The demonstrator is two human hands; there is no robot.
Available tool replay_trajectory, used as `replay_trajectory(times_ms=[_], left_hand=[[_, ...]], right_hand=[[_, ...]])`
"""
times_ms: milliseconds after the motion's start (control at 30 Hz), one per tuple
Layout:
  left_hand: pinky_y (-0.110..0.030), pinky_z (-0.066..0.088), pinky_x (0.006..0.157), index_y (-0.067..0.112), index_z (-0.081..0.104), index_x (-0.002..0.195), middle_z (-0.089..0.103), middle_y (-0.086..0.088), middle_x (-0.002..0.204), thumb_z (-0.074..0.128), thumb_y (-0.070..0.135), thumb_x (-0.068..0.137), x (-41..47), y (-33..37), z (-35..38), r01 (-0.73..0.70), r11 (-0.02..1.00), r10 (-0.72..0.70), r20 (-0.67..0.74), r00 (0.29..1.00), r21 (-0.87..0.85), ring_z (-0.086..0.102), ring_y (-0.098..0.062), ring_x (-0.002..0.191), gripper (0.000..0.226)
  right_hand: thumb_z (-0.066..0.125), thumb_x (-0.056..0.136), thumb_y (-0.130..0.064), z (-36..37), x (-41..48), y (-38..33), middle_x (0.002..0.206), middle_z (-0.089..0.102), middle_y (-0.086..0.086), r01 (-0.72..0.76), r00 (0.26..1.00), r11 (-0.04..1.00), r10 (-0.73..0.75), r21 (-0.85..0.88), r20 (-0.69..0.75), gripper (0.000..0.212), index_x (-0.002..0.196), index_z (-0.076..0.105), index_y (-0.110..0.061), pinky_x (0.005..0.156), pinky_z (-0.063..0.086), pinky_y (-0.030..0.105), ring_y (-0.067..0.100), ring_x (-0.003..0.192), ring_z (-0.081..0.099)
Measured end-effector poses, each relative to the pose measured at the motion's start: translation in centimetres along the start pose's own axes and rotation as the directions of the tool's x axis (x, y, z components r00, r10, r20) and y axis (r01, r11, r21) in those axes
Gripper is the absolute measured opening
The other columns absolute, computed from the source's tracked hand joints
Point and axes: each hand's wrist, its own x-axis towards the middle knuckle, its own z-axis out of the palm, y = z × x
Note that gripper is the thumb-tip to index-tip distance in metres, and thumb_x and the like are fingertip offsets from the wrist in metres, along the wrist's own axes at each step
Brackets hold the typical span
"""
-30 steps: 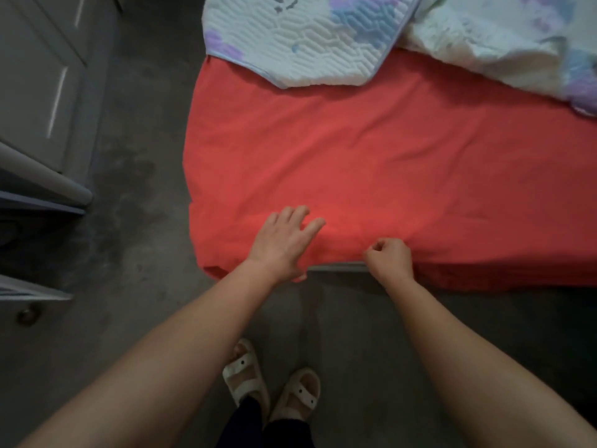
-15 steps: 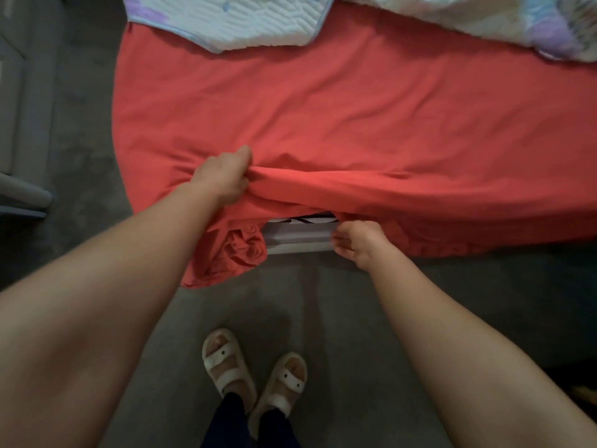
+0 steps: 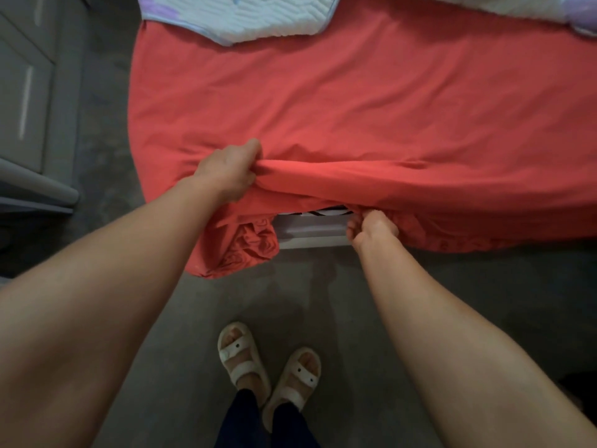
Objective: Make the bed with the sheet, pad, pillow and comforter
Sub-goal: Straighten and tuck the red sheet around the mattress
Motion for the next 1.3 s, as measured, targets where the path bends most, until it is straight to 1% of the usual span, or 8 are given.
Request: replay_trajectory(times_ms=[133,233,367,600,733,867,1100,1300], left_hand=[[-0.042,0.044,0.080,0.016,0.047,0.115,0.058,-0.025,0.113,0.055,0.013,0.085,-0.5,0.4,-0.2,0.009,1.000,-0.009,0.032,0.999,0.011,0.057,-0.041,0.103,0.032],[-0.042,0.045,0.080,0.016,0.047,0.115,0.059,-0.024,0.114,0.057,0.011,0.083,-0.9,0.7,-0.3,0.007,0.999,-0.009,0.035,0.999,0.053,0.058,-0.041,0.103,0.034],[-0.044,0.047,0.081,0.016,0.047,0.116,0.059,-0.022,0.116,0.058,0.011,0.082,-1.1,1.0,0.0,-0.019,0.990,0.013,0.046,0.999,0.138,0.058,-0.040,0.105,0.036],[-0.040,0.046,0.082,0.018,0.051,0.118,0.057,-0.012,0.123,0.056,0.016,0.081,-2.1,2.4,1.7,-0.048,0.933,-0.002,0.139,0.990,0.357,0.057,-0.035,0.111,0.038],[-0.040,0.047,0.080,0.017,0.053,0.117,0.056,-0.013,0.120,0.057,0.020,0.079,-2.2,3.1,2.0,-0.062,0.918,0.007,0.142,0.990,0.391,0.057,-0.036,0.110,0.038],[-0.044,0.047,0.082,0.018,0.054,0.116,0.052,-0.012,0.120,0.060,0.023,0.077,-2.1,2.7,2.1,-0.084,0.950,0.057,0.098,0.994,0.300,0.052,-0.035,0.112,0.040],[-0.046,0.033,0.109,0.030,0.035,0.144,0.028,-0.003,0.153,0.071,0.030,0.078,-1.8,2.3,2.6,-0.148,0.957,0.097,0.203,0.974,0.249,0.029,-0.031,0.138,0.075],[-0.043,0.039,0.105,0.029,0.048,0.137,0.040,-0.001,0.147,0.065,0.021,0.080,-2.9,0.5,2.8,-0.148,0.982,0.134,0.123,0.983,0.115,0.043,-0.027,0.132,0.060]], right_hand=[[0.035,0.089,-0.009,-1.5,-1.8,-1.0,0.078,0.061,0.010,0.014,0.993,0.951,-0.049,0.309,0.106,0.019,0.089,0.054,-0.011,0.069,0.053,0.037,0.023,0.066,0.060],[0.038,0.085,0.000,-2.4,-1.7,-1.2,0.050,0.059,0.001,-0.038,0.970,0.939,-0.048,0.342,0.240,0.020,0.083,0.052,-0.013,0.045,0.051,0.025,0.013,0.042,0.057],[0.043,0.098,-0.009,-5.3,-1.5,2.0,0.093,0.069,0.013,-0.003,0.907,0.986,0.073,-0.167,0.415,0.027,0.117,0.059,0.001,0.056,0.058,0.032,0.024,0.075,0.068],[0.043,0.093,-0.003,-14.5,-1.0,10.5,0.115,0.065,0.014,0.050,0.969,0.740,0.128,-0.671,0.213,0.030,0.117,0.060,-0.005,0.066,0.057,0.038,0.029,0.090,0.066],[0.046,0.095,-0.016,-15.7,-0.6,10.6,0.081,0.061,0.010,-0.072,0.939,0.559,0.316,-0.826,0.133,0.010,0.094,0.056,-0.013,0.057,0.048,0.030,0.022,0.062,0.056],[0.047,0.090,-0.009,-14.1,2.5,9.0,0.073,0.048,0.005,0.100,0.986,0.551,0.055,-0.828,0.156,0.023,0.069,0.040,-0.017,0.051,0.027,0.018,0.011,0.055,0.038],[0.043,0.069,-0.022,-8.9,3.2,3.1,0.079,0.065,0.014,0.317,0.946,0.593,-0.139,-0.740,0.294,0.010,0.067,0.051,-0.017,0.051,0.032,0.025,0.023,0.069,0.056],[0.050,0.078,0.000,-3.9,-4.1,-2.8,0.096,0.070,0.010,0.765,0.612,0.250,-0.568,-0.594,0.550,0.024,0.087,0.067,-0.013,0.086,0.044,0.029,0.023,0.093,0.062]])
